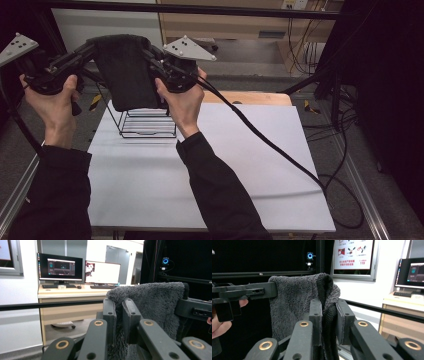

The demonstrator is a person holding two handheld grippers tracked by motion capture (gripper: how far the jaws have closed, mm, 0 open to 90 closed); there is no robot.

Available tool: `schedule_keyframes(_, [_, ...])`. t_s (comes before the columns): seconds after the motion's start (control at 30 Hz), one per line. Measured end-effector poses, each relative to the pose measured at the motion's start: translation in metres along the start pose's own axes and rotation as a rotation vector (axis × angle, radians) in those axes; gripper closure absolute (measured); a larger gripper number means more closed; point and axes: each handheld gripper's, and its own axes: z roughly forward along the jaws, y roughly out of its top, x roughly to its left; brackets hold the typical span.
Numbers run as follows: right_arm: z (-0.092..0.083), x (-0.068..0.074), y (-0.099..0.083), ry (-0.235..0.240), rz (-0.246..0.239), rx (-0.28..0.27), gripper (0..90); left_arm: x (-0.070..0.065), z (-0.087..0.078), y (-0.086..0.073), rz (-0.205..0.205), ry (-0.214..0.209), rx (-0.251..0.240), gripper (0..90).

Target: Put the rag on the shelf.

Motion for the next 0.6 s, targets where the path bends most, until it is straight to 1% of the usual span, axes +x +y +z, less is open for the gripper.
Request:
schedule_keyframes(0.17, [0.005,-0.001,0.010,0.001,0.002,-0.019,77.9,0.003,0.002,0.008,-0.004,0.011,-0.021,82.0])
schedule_keyframes(0.23, [0.009,-0.002,0.014,-0.002,-0.005,-0.023,77.9,0.004,0.005,0.011,-0.007,0.015,-0.026,82.0])
schedule_keyframes(0.37, [0.015,-0.005,0.018,-0.002,0.006,-0.027,78.0,0.008,0.010,0.015,-0.009,0.023,-0.031,82.0])
schedule_keyframes(0.6, [0.026,-0.005,0.025,0.001,-0.024,-0.037,78.0,0.014,0.017,0.021,-0.004,0.056,-0.046,82.0])
